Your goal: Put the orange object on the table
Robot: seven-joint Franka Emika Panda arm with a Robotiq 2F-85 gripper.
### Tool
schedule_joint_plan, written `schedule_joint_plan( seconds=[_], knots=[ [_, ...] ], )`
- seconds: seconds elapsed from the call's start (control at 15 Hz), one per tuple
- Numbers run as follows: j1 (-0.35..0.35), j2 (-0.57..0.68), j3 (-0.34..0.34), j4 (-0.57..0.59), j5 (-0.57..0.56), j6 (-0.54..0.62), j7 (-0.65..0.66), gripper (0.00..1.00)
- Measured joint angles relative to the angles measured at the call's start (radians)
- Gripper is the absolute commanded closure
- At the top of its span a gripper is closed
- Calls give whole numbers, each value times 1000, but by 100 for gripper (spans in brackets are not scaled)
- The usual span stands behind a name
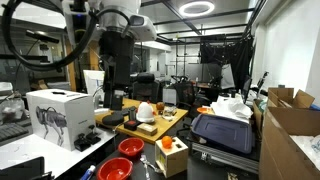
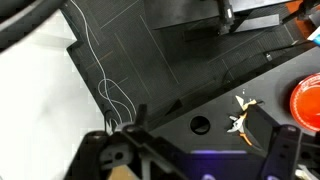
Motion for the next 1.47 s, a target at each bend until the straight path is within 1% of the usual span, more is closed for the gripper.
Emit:
schedule_joint_plan(
  seconds=[0.2, 0.53, 0.87, 1.0, 1.2, 1.47],
  knots=[
    [53, 31, 6, 9, 99, 3, 1, 0],
    [153, 120, 46, 63, 295, 18, 20, 0],
    [214, 230, 88, 151, 481, 37, 23, 0],
    [234, 279, 106, 196, 539, 39, 23, 0],
    [254, 355, 134, 266, 593, 55, 23, 0],
    [277, 480, 167, 371, 600, 136, 43, 0]
  ],
)
